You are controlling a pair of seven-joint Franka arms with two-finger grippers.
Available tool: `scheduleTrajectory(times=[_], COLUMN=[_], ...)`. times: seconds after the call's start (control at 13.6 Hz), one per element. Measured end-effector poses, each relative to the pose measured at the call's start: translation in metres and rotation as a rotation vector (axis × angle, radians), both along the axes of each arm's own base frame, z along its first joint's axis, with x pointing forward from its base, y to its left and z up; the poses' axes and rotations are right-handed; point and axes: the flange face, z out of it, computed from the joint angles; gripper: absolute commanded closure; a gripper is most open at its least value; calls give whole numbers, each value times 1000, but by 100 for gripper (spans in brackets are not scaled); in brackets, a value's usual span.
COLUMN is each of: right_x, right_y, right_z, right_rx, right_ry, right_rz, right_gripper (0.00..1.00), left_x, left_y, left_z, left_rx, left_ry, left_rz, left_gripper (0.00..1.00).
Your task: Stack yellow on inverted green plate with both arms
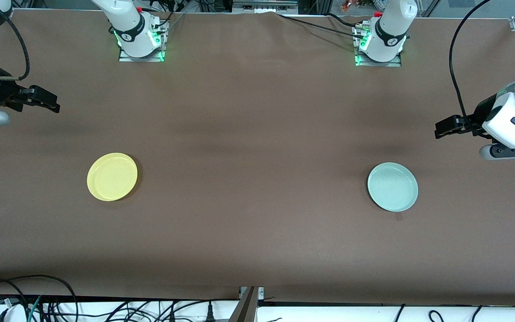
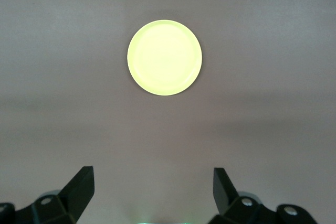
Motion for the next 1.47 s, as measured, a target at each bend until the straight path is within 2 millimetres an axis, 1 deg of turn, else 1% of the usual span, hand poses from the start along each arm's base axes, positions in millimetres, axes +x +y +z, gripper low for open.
scheduleTrajectory(times=[0.59, 0.88, 1.03, 1.17, 1.47], right_x=[0, 0, 0, 0, 0], right_y=[0, 0, 0, 1, 1], right_z=[0, 0, 0, 0, 0], right_rx=[0, 0, 0, 0, 0], right_ry=[0, 0, 0, 0, 0], right_rz=[0, 1, 1, 1, 2], right_gripper=[0, 0, 0, 0, 0], left_x=[2, 3, 4, 7, 26], left_y=[0, 0, 6, 24, 85], left_z=[3, 1, 0, -7, -42], left_rx=[0, 0, 1, 3, 5], left_ry=[-10, -7, -4, 5, 12], left_rz=[0, 2, 14, 45, 137], left_gripper=[0, 0, 0, 0, 0])
